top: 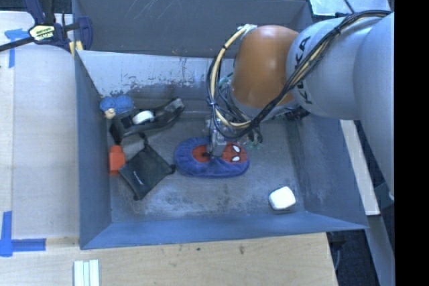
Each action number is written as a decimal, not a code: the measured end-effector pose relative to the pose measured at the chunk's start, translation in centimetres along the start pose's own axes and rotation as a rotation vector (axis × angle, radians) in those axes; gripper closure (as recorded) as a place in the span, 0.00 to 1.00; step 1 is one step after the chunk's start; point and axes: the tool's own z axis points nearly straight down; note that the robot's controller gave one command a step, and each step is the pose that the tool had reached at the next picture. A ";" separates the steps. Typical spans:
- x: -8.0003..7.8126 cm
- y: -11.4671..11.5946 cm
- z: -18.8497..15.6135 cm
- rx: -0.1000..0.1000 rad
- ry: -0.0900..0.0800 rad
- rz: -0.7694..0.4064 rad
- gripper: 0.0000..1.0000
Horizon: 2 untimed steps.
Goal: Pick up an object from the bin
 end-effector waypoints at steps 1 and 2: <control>-0.9 0.4 -1.5 0.002 0.002 0.640 1.00; -2.5 1.6 1.9 0.001 -0.006 0.621 1.00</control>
Offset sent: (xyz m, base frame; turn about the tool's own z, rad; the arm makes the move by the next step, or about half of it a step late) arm 0.0083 0.0046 0.0150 0.6403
